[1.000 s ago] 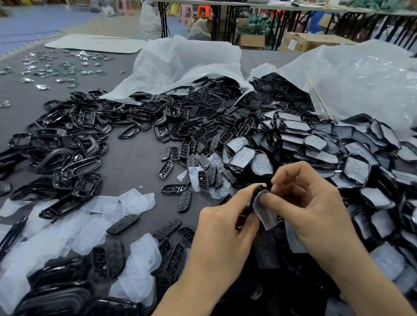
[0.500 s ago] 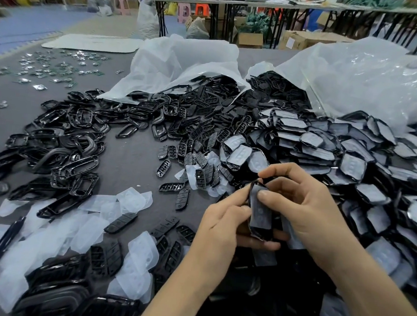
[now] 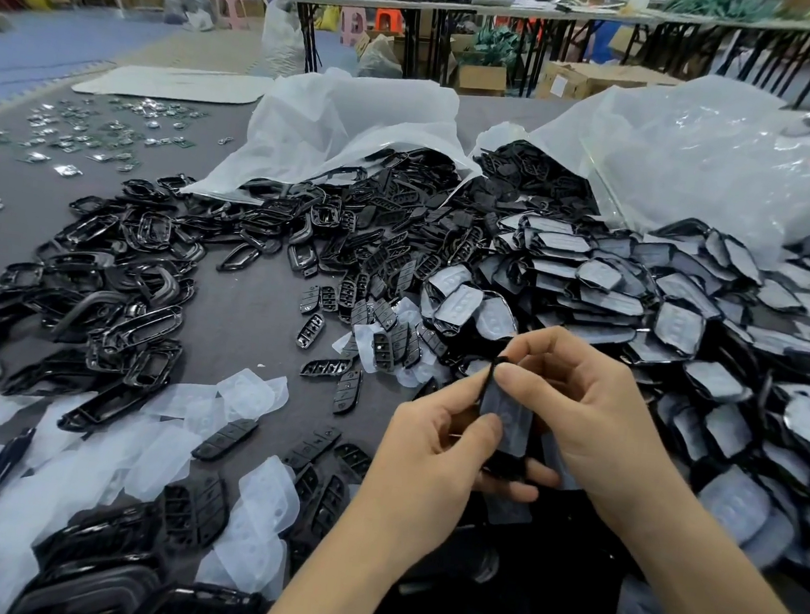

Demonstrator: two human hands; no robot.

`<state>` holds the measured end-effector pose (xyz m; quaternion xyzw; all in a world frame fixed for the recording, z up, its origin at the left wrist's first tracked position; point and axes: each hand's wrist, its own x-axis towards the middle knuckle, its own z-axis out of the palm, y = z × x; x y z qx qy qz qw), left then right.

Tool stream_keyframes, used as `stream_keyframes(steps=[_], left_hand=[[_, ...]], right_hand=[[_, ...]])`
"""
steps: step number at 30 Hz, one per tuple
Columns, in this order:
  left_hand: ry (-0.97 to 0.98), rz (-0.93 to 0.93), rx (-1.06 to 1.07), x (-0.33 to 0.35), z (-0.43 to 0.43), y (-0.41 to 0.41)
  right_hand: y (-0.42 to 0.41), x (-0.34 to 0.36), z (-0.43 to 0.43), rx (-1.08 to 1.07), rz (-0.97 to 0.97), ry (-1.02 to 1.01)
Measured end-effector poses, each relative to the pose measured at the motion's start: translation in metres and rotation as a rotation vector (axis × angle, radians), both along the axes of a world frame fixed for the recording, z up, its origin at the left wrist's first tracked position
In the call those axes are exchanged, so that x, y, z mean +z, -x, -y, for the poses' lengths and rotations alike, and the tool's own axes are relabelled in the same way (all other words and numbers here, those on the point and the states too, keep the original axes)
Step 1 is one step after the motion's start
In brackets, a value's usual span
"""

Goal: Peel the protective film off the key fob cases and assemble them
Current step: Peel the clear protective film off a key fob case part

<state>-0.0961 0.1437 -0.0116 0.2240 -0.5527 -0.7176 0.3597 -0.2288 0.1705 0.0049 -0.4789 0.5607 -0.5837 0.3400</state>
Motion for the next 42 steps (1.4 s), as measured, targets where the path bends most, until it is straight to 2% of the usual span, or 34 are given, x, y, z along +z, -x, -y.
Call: stream_keyframes(steps=[5,10,14,17,20,27,33,35,39,41,42], left_hand=[[0.012,0.007,0.013,-0.001,-0.002,0.001],[-0.058,-0.057,0.109,0.002,0.001,0.003],[-0.115,-0.075,0.146,0.003,0.003,0.001],[-0.128,-0.079,0.143,0.004,0.004,0.000],[-0.102,-0.075,0.151,0.003,0.003,0.001],[-0.009,-0.033,0.204,0.001,0.002,0.002],[0.040,0.017,0.190,0.000,0.003,0.001],[0.049,0.024,0.184,0.001,0.004,0.000],[0.059,0.023,0.158,0.000,0.006,-0.001],[0.154,0.068,0.161,0.000,0.005,-0.003],[0.268,0.124,0.183,-0.001,0.004,-0.004]], right_hand=[[0.001,-0.002,0.001,-0.015,0.038,-0.004],[-0.001,-0.005,0.001,-0.056,0.177,-0.015],[-0.004,-0.003,0.001,-0.075,-0.005,0.092],[-0.003,-0.004,0.001,-0.052,-0.041,0.125],[-0.002,-0.004,0.001,-0.044,-0.075,0.119],[0.001,-0.010,0.000,-0.184,-0.280,0.172],[0.001,-0.012,0.002,-0.195,-0.357,0.158],[0.003,-0.011,0.002,-0.177,-0.339,0.126],[0.007,-0.008,0.003,-0.112,-0.167,0.077],[0.009,-0.008,0.004,-0.101,-0.097,0.054],[0.009,-0.008,0.005,-0.102,-0.071,0.040]])
